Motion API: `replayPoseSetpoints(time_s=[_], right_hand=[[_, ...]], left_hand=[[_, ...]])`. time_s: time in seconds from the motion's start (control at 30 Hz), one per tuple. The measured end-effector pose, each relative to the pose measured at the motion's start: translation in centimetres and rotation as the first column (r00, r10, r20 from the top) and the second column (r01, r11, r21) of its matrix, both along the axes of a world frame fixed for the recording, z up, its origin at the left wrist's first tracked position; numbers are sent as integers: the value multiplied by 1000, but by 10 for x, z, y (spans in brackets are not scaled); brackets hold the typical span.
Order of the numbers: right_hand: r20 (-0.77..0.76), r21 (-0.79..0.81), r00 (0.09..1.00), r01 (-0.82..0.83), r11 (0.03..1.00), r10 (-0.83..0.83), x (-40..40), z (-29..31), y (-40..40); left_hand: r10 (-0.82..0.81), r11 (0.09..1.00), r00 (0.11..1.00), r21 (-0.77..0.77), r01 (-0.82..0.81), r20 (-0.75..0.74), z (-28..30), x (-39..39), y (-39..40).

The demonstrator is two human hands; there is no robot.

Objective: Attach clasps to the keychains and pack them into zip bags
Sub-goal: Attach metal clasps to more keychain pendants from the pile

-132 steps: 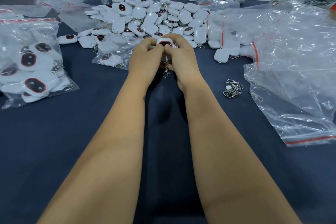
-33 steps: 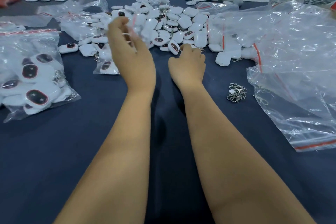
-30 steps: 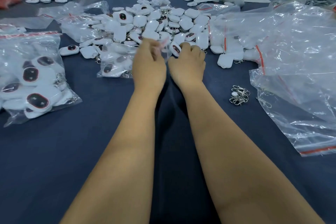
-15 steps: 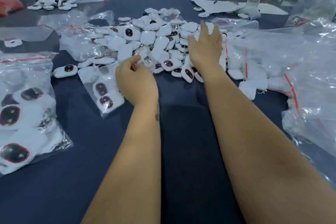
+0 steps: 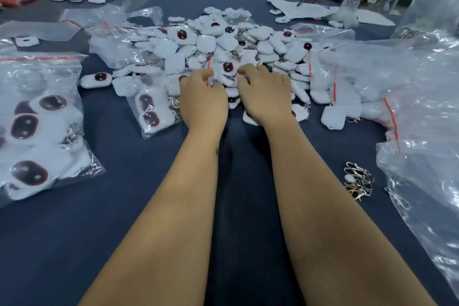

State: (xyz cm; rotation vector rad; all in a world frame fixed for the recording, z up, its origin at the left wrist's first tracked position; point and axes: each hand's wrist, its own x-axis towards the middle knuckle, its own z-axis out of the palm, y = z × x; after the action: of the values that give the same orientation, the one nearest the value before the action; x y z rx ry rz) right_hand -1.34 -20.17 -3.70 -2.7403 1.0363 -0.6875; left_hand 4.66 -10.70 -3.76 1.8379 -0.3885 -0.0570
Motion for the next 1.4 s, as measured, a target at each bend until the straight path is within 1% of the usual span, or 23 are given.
replayPoseSetpoints(time_s=[0.1, 0.17, 0.23, 0.3, 0.4, 0.43, 0.47, 0.5, 0.57, 0.6, 0.63, 0.67, 0.73, 0.77, 0.83, 0.9, 0.97, 1.03, 1.1, 1.17, 1.23, 1.33, 1.4], right_hand=[[58, -29, 997, 46, 999, -44, -20, -1, 17], [186, -27, 978, 100, 995, -93, -31, 2, 27], [356, -12, 929, 112, 994, -101, -43, 6, 37], [550, 74, 834, 0, 997, -41, -52, 7, 50], [784, 191, 620, -203, 960, -25, -56, 10, 76], [832, 243, 551, -260, 935, -63, -54, 11, 84], [853, 315, 506, -302, 900, -129, -51, 12, 92], [847, 405, 488, -339, 849, -210, -47, 12, 98], [789, 585, 505, -446, 677, -349, -40, 10, 103], [759, 642, 525, -508, 574, -385, -39, 7, 104], [739, 670, 547, -536, 513, -394, -41, 4, 102], [724, 680, 577, -507, 529, -378, -43, 2, 98], [707, 643, 621, -369, 671, -337, -49, 0, 88], [714, 616, 614, -324, 718, -336, -51, 0, 84], [731, 593, 593, -305, 745, -339, -53, 0, 80], [720, 605, 609, -317, 730, -333, -50, -1, 78], [711, 636, 619, -363, 681, -334, -47, 1, 77], [727, 667, 574, -458, 588, -378, -46, 4, 76], [732, 672, 556, -499, 547, -393, -46, 4, 73], [717, 669, 606, -458, 585, -345, -46, 1, 72], [696, 658, 654, -414, 629, -297, -46, -1, 74], [670, 663, 689, -389, 640, -275, -45, 0, 76], [655, 679, 703, -389, 622, -276, -45, 1, 77]], left_hand=[[-110, 994, 993, 29, 109, 40, 0, -11, 12], [-163, 986, 984, 50, 160, 77, -2, -18, 23], [-161, 985, 981, 83, 152, 111, -4, -23, 34], [-79, 991, 986, 116, 62, 145, -6, -28, 44], [95, 986, 966, 111, -125, 241, -2, -40, 56], [135, 985, 944, 59, -160, 302, 1, -44, 58], [152, 988, 921, -45, -146, 360, 5, -49, 59], [143, 981, 906, -181, -75, 399, 8, -54, 59], [35, 912, 930, -393, 121, 367, 13, -66, 56], [-53, 881, 953, -436, 185, 298, 15, -73, 55], [-153, 867, 966, -442, 232, 208, 17, -79, 52], [-257, 861, 961, -428, 277, 105, 17, -83, 49], [-413, 841, 908, -416, 347, -76, 16, -87, 43], [-452, 830, 883, -421, 365, -126, 17, -88, 41], [-482, 818, 864, -428, 384, -146, 15, -84, 39], [-506, 807, 850, -427, 407, -145, 11, -76, 38], [-539, 786, 826, -453, 421, -167, 9, -68, 39], [-555, 775, 808, -476, 416, -198, 8, -62, 38], [-542, 788, 815, -458, 411, -202, 7, -58, 35], [-508, 812, 840, -432, 392, -193, 5, -55, 34], [-492, 814, 845, -457, 360, -210, 5, -53, 34], [-491, 780, 833, -554, 290, -256, 6, -51, 36], [-526, 739, 803, -617, 270, -279, 8, -51, 37]])
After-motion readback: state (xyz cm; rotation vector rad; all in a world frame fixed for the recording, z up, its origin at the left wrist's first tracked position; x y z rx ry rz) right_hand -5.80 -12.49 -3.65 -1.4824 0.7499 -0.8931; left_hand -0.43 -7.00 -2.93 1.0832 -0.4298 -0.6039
